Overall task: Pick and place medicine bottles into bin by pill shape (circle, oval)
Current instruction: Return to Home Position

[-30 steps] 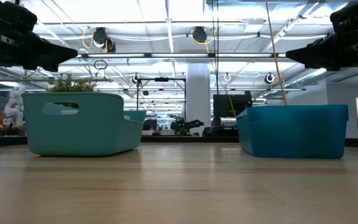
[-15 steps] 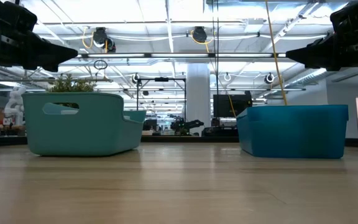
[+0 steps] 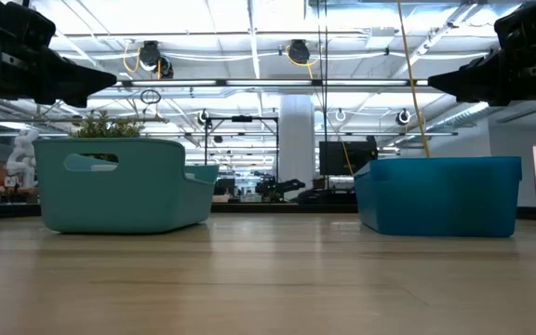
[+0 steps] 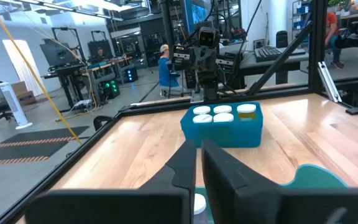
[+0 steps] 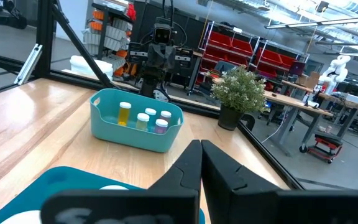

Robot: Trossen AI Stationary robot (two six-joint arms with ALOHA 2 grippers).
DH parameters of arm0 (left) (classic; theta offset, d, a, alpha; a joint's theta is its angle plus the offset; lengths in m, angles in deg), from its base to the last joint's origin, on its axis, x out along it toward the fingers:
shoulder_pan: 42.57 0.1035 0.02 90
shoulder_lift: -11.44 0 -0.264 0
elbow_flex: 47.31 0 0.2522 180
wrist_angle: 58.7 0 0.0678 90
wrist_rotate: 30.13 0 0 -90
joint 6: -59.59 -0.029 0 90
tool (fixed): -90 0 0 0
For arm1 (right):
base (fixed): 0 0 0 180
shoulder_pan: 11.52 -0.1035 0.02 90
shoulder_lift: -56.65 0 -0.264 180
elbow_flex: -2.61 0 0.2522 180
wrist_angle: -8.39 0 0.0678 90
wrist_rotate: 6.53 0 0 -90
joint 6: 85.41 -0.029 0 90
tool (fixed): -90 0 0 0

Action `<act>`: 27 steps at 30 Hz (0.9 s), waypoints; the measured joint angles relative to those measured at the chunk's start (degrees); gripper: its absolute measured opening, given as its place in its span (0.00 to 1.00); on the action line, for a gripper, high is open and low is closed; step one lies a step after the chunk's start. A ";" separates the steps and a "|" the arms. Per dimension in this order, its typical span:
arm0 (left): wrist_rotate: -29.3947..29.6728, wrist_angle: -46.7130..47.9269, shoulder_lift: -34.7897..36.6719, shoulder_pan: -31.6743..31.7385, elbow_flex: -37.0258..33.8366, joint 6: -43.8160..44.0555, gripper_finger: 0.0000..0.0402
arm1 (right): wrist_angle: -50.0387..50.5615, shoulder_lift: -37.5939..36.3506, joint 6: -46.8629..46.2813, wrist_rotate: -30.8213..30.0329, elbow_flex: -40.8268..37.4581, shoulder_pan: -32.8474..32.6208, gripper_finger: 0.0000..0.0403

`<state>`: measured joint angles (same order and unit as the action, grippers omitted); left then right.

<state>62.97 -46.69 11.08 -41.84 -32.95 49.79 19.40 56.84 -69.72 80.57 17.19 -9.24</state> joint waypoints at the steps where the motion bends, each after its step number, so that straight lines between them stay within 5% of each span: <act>1: 0.00 0.00 0.00 0.00 0.00 0.00 0.08 | 0.00 0.00 0.00 0.00 0.00 0.00 0.00; 27: 0.00 0.00 0.00 0.00 -0.02 -0.02 0.09 | 0.00 0.00 0.01 0.00 0.00 -0.02 0.00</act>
<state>62.97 -46.69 11.08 -41.84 -32.97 49.77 19.40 56.84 -69.71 80.57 17.19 -9.26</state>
